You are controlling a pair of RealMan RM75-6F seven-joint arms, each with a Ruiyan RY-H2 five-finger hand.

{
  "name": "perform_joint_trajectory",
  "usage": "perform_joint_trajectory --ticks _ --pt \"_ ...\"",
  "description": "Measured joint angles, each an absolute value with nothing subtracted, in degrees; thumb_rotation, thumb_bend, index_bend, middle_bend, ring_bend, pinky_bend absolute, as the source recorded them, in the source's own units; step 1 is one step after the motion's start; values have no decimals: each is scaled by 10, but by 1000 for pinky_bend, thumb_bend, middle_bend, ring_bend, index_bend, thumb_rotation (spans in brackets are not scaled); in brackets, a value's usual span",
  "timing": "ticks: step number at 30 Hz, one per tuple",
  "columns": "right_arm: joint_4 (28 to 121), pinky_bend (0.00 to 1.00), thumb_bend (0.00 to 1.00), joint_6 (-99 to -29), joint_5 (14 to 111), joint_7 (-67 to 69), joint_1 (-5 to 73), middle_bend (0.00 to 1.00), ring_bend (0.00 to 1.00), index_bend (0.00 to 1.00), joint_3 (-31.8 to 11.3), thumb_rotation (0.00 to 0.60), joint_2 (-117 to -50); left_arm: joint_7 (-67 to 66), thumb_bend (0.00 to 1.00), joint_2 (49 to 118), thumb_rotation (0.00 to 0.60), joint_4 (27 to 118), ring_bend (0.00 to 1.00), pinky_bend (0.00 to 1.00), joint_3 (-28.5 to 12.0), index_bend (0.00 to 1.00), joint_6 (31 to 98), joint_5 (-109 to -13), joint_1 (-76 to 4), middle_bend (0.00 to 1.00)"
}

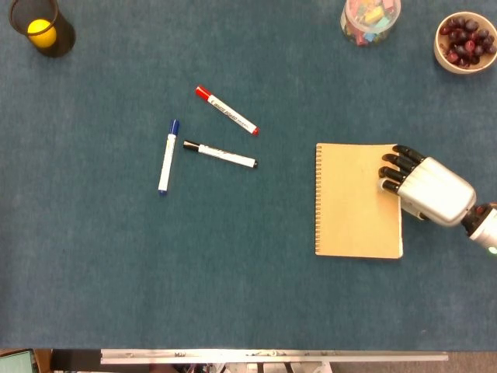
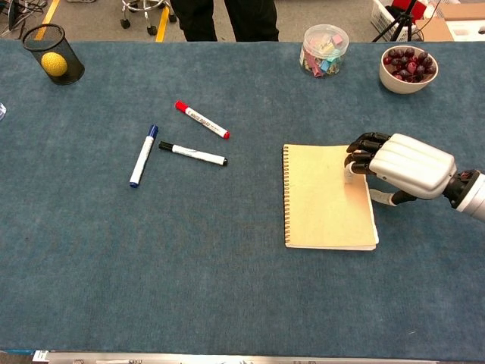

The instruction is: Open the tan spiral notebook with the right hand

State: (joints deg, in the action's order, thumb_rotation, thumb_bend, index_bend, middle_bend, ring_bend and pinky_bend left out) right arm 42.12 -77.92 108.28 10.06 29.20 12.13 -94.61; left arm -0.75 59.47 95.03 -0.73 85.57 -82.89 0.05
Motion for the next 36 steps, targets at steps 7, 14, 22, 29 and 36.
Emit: perform_joint_trajectory --ticks 7,14,22,29,36 --pt "410 202 377 -799 1080 120 292 397 250 502 113 600 -960 -12 484 592 600 955 22 57 -6 98 849 -826 -1 83" --pt "382 227 407 -815 1079 140 292 466 309 700 110 600 -980 -8 484 587 600 961 22 57 -5 98 846 -825 -1 82" --pt "378 227 443 -841 1075 153 297 517 343 812 100 600 -982 -7 484 584 600 965 22 57 -6 98 845 -826 -3 82" --pt "412 227 451 -861 1070 143 300 522 358 821 91 600 -943 -9 484 583 600 967 22 57 -6 98 840 -829 -7 81" --pt "462 227 451 -882 1069 124 288 523 359 821 93 600 -876 -14 484 587 600 969 22 57 -6 98 833 -836 -14 81"
